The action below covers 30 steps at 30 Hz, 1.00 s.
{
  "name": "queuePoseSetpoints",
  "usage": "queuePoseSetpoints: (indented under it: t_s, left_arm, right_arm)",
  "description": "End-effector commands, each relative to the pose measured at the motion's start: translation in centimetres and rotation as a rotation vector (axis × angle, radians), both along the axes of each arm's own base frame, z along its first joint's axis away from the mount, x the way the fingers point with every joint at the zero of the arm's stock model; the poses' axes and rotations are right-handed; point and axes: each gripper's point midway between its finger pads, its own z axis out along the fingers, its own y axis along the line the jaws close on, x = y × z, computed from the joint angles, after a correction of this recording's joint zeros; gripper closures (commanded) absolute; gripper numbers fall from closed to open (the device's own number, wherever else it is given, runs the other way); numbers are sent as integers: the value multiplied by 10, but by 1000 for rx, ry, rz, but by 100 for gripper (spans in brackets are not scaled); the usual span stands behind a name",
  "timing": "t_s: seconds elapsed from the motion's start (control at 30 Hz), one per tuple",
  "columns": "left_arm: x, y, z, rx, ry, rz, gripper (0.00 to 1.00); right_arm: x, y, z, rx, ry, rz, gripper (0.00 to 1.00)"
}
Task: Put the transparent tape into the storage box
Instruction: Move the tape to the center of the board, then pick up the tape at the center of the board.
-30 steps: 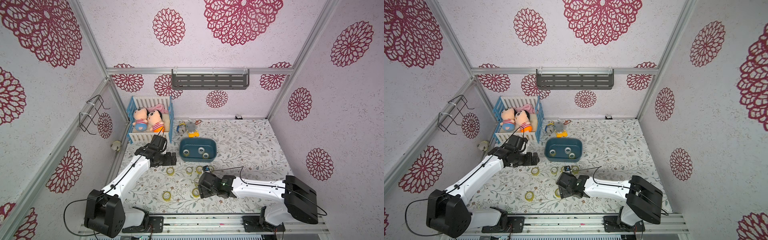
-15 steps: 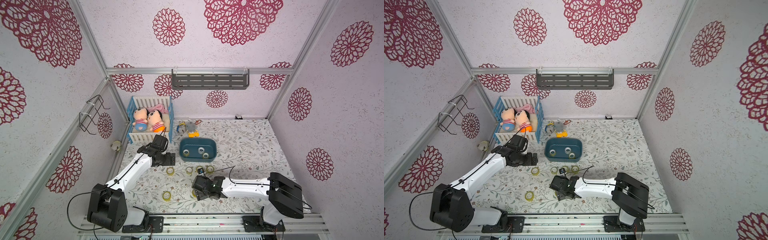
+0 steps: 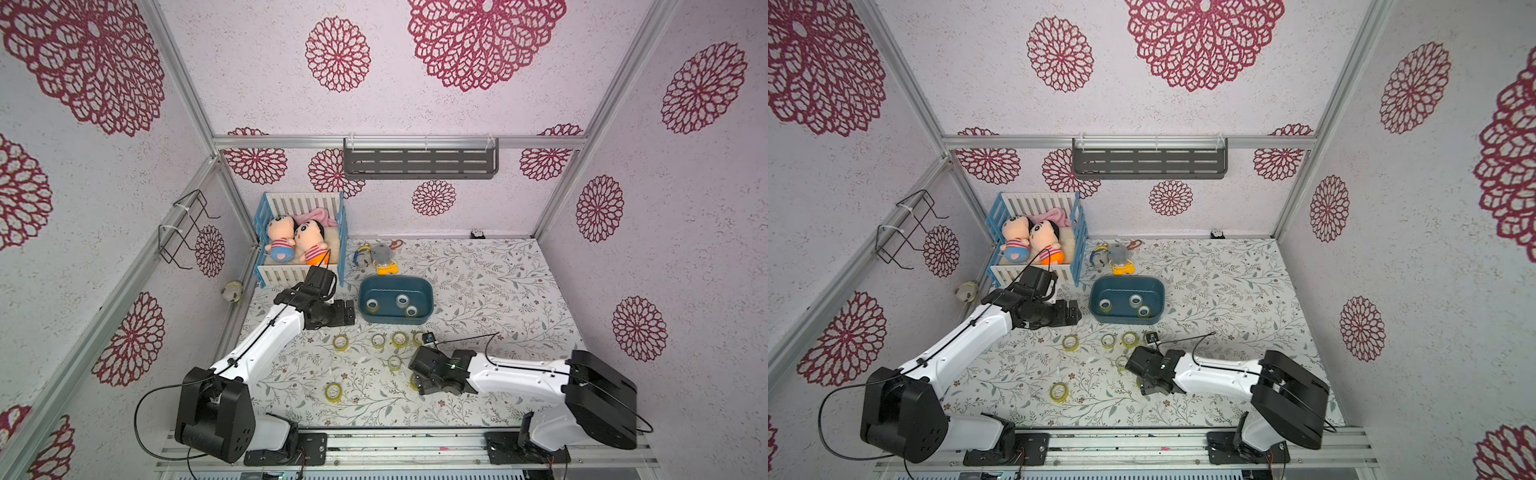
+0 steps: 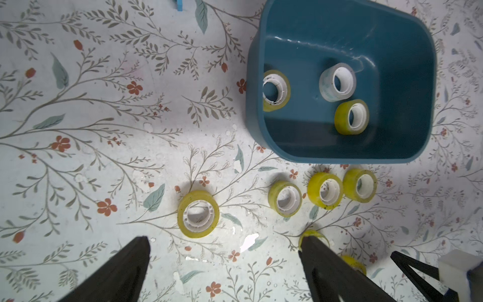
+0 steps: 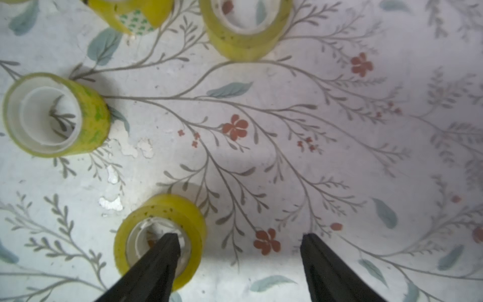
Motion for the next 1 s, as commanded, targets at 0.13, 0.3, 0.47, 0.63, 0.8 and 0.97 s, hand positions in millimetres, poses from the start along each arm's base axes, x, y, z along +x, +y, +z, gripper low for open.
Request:
queuePoseSetpoints:
  t_s: [0.13, 0.3, 0.47, 0.63, 0.8, 0.97]
  left_arm:
    - [4, -8, 21, -68, -54, 8, 3]
    - [-5, -4, 29, -83, -86, 31, 3]
    - [-9, 3, 32, -77, -129, 62, 3]
    - [-11, 4, 22, -97, -116, 97, 3]
    - [-8, 2, 22, -96, -108, 90, 3]
    - [-7, 4, 20, -80, -108, 84, 3]
  right_arm:
    - [2, 1, 27, 179, -55, 36, 20]
    - [0, 6, 26, 203, -43, 68, 21]
    - [-1, 21, 22, 223, -20, 120, 21]
    - [3, 20, 8, 167, 8, 82, 22]
    - [11, 10, 4, 163, 2, 32, 22]
    - [12, 7, 0, 157, 5, 28, 23]
